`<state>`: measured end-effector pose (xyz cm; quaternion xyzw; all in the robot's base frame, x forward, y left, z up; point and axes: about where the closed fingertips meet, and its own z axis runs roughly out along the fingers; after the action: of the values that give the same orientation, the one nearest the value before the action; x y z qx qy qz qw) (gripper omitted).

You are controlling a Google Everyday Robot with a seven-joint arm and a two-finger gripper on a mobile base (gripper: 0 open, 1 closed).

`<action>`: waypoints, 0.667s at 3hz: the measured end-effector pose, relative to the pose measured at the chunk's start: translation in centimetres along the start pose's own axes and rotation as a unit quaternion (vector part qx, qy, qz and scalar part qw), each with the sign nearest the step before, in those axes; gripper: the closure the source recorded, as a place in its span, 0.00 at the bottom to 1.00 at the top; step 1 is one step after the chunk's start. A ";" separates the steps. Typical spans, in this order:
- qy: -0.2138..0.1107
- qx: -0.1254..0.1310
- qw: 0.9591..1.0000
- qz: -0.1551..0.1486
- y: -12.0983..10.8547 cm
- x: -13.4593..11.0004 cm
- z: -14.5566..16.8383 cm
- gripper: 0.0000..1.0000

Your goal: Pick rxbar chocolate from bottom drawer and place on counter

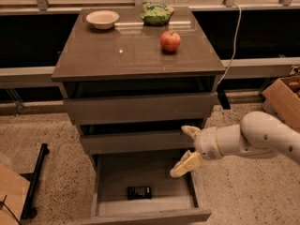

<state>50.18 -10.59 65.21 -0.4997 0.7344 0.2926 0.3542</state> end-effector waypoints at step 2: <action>-0.014 -0.005 0.999 0.041 -0.3 2.8 2.6 0.00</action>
Offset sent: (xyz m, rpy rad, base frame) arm 0.0101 0.0036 -0.0660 0.0879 0.1052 -0.1266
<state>50.37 -10.11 61.41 -0.4665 0.7479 0.3174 0.3497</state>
